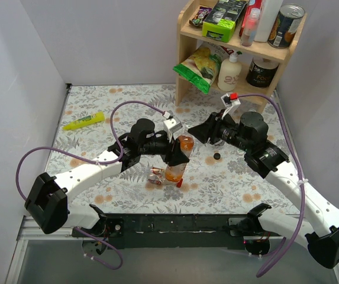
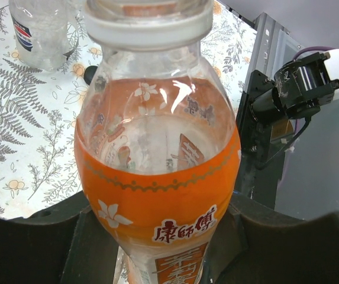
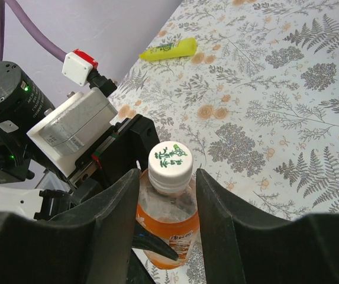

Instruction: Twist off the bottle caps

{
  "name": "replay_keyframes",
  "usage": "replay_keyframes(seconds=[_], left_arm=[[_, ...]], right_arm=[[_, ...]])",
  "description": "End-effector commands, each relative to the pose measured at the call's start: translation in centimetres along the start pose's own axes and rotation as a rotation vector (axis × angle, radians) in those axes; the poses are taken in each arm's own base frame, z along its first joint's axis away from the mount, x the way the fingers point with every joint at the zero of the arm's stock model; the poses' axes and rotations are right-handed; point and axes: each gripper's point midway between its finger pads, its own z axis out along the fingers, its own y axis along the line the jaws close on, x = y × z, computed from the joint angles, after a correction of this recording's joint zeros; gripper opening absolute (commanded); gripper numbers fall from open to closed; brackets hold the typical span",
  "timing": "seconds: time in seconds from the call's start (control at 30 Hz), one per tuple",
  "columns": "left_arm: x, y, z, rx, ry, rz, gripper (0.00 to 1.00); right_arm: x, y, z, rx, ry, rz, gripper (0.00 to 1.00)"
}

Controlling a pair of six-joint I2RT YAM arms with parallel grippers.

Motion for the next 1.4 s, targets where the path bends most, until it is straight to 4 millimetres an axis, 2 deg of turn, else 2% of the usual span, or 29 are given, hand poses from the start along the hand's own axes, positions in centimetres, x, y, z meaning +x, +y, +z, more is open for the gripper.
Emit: replay_keyframes(seconds=[0.0,0.67,0.83,0.93,0.97,1.0,1.03,1.13,1.17,1.27,1.37], left_arm=[[-1.6,-0.6,0.1,0.009,-0.022,0.041,0.33],[-0.7,-1.5,0.8,0.036,0.013,0.051,0.32],[-1.0,-2.6,0.5,0.091,-0.002,0.059,0.32],[-1.3,-3.5,-0.1,0.149,-0.013,0.059,0.32],[-1.2,-3.9,-0.3,0.175,-0.01,0.051,0.33],[-2.1,-4.4,-0.5,0.209,-0.043,0.074,0.33],[-1.8,-5.4,-1.0,0.29,-0.029,0.065,0.33],[-1.7,-7.2,-1.7,0.425,-0.022,0.075,0.33],[-1.3,-8.1,-2.2,0.491,-0.004,0.069,0.33],[-1.1,-9.6,-3.2,0.593,0.003,0.082,0.33],[-0.6,-10.2,-3.5,0.662,0.028,0.073,0.33]], right_arm=[[-2.0,1.5,0.1,-0.043,-0.06,-0.019,0.5],[-1.5,2.6,1.6,-0.092,-0.031,-0.023,0.47],[-1.1,2.1,1.5,-0.08,-0.024,-0.05,0.26],[-1.9,2.3,0.9,-0.092,-0.039,-0.127,0.17],[-2.1,2.5,0.5,-0.127,-0.031,-0.145,0.16],[-2.2,3.0,0.1,-0.163,-0.03,-0.165,0.16],[-2.6,3.4,-0.2,-0.199,-0.033,-0.197,0.16],[-2.9,6.2,-1.8,-0.405,-0.027,-0.296,0.16],[-2.8,7.8,-2.8,-0.509,-0.025,-0.34,0.16],[-3.0,9.5,-4.3,-0.622,-0.019,-0.395,0.16],[-3.5,10.6,-5.4,-0.681,-0.033,-0.445,0.16]])
